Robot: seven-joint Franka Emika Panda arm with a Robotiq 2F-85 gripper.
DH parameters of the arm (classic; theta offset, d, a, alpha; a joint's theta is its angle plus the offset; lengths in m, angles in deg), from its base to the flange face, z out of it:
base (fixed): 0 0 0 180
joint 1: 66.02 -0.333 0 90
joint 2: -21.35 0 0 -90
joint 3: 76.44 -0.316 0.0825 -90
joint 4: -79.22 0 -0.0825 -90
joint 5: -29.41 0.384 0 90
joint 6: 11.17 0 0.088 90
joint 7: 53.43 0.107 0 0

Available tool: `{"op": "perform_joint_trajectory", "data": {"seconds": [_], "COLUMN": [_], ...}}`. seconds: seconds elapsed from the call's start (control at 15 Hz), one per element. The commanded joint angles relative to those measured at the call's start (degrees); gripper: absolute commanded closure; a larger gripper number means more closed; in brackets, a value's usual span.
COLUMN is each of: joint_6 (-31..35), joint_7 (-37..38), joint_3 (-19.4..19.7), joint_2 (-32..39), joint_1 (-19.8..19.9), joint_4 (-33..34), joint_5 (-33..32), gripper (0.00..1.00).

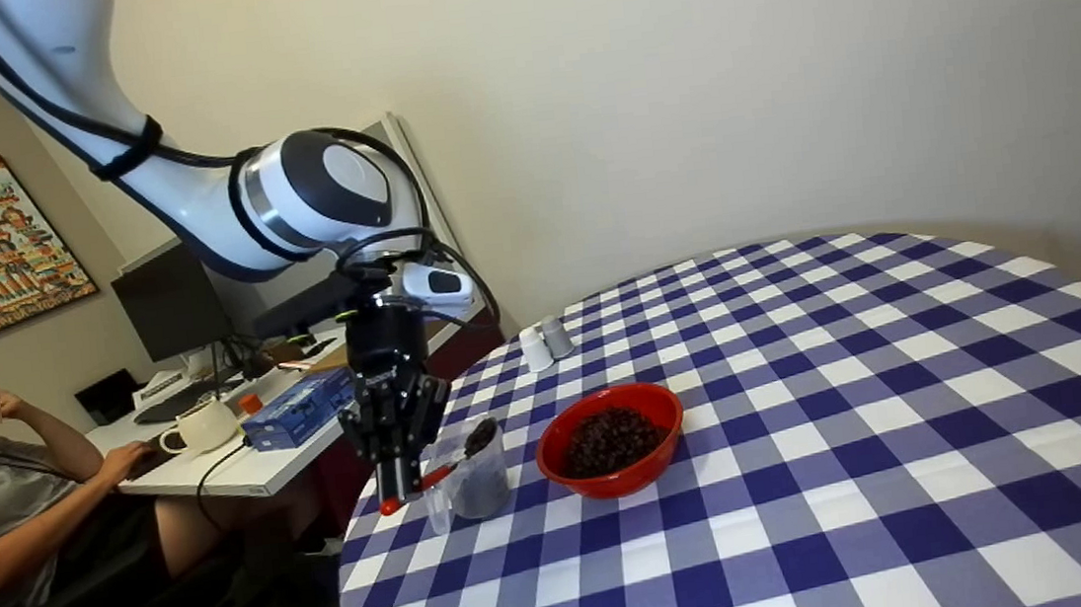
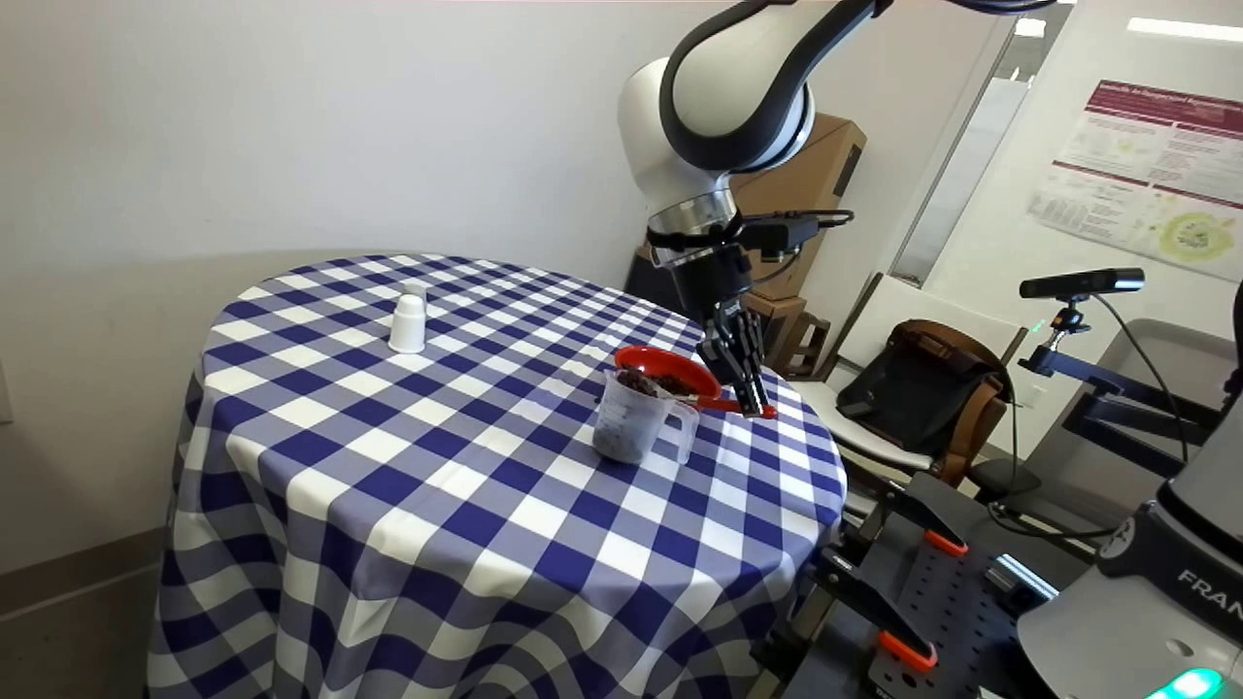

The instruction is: Pick up the spoon, take one spoon of objects from the red bowl and put it in the measuring cup

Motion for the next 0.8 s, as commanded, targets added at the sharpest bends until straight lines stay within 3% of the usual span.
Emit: {"op": "perform_joint_trajectory", "data": {"seconds": [0.0,0.73], "joint_6": [1.7,6.0], "joint_7": [2.1,3.8], "joint_3": [0.2,-0.9], "joint_2": [-0.5,-6.7], "joint_1": [-1.2,-4.2], "joint_4": [-0.4,-5.1], "joint_5": [-2.7,-10.7], "gripper": [0.95,0.95]}}
